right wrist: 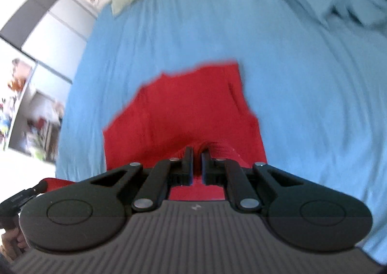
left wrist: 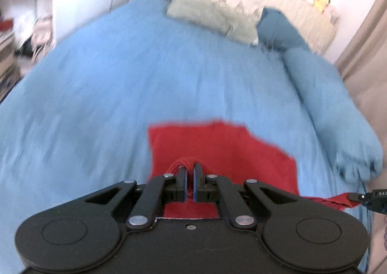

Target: Fold small clothes

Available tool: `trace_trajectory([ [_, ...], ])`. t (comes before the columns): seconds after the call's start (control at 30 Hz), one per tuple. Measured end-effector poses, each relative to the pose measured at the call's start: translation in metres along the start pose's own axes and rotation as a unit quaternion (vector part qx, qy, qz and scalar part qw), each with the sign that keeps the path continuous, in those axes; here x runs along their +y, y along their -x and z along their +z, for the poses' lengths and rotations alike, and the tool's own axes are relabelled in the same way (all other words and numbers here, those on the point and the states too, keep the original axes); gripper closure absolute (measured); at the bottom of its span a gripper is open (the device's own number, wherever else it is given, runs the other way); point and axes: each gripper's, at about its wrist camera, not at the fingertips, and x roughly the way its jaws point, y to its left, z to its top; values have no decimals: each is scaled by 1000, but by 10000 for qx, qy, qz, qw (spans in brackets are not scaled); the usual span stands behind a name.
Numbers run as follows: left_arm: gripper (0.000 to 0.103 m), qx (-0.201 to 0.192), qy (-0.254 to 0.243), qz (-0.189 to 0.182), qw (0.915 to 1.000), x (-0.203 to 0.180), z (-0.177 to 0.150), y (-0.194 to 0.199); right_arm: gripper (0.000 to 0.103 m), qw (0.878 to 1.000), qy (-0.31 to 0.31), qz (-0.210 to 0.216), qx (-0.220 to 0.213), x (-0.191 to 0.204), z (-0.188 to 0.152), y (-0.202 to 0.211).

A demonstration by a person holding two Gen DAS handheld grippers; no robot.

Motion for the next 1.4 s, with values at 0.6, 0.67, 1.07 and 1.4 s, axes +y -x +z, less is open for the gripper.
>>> trace_trajectory([
  [0.6,99,-208,589,879,9942,22,43,-228,82,9988,-165,-340,-315,-42,144,-255],
  [0.67,99,-242,560,973,9934,16,51,-237,82,9988,-104,-331,-332,-38,140,-255],
  [1.07,45,-174,485,1468,9878,18,46,-255,55,9973,181,-622,-344,-28,146,-298],
  [1.4,2,58,-446,800,9958,-30,-5,-186,0,9747,1887,-533,-1075,-1,79,-205],
])
